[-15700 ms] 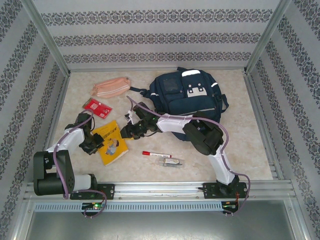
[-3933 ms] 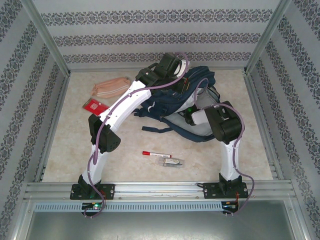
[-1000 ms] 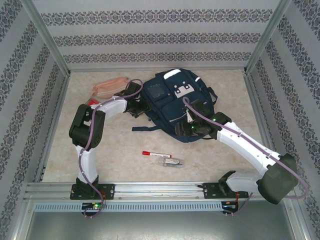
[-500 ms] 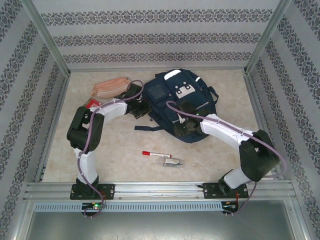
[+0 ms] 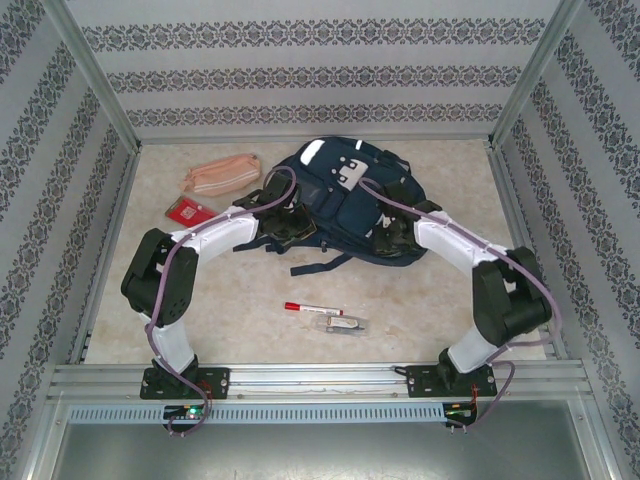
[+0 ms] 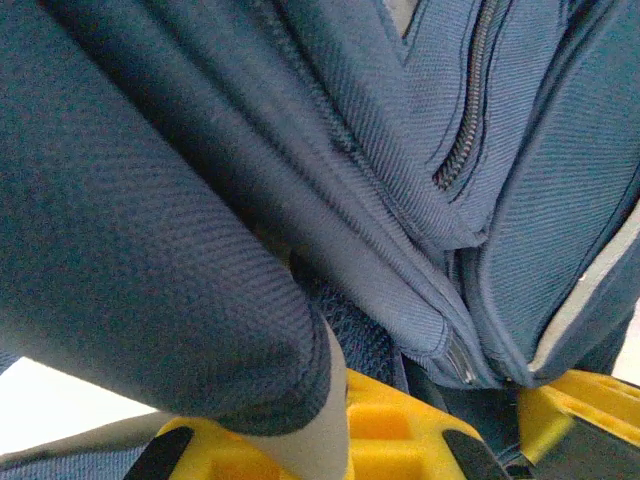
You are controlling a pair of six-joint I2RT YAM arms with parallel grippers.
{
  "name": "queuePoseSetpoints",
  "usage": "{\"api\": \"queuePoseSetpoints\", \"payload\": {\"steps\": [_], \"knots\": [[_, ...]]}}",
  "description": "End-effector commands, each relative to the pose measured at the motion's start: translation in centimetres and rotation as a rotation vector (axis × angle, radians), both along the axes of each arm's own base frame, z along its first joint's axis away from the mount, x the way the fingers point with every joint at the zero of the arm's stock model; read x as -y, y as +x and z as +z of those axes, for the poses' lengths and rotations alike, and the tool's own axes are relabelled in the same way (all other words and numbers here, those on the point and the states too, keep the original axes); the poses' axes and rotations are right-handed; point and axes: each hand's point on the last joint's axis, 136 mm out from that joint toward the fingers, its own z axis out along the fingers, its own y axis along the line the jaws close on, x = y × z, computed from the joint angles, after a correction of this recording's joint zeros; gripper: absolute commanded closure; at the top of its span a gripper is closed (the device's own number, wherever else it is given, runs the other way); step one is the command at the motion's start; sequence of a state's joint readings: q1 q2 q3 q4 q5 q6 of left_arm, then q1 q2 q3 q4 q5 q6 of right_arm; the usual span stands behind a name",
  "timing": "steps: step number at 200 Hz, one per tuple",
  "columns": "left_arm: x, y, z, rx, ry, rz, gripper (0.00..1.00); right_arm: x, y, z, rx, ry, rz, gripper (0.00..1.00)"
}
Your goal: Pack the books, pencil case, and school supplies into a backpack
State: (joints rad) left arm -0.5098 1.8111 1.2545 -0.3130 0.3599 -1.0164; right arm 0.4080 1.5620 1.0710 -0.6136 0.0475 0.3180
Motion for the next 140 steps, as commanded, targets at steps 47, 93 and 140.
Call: {"api": "queuePoseSetpoints", "payload": {"steps": [47, 93, 140], "knots": [[2.9, -2.9, 1.8, -0.104, -0.127, -0.014, 1.00, -8.7, -8.8, 5.6, 0.107, 0.148, 0.088, 0.54], [5.5, -3.8, 3.7, -0.180, -0.295, -0.054, 1.00, -12.4, -6.3, 4.4, 0.248, 0.186, 0.047, 0.56], [5.8, -4.1, 4.1, -0.191, -0.287, -0.089, 1.00, -10.6, -3.8, 2.4, 0.338, 0.114, -0.168, 0.55]]}}
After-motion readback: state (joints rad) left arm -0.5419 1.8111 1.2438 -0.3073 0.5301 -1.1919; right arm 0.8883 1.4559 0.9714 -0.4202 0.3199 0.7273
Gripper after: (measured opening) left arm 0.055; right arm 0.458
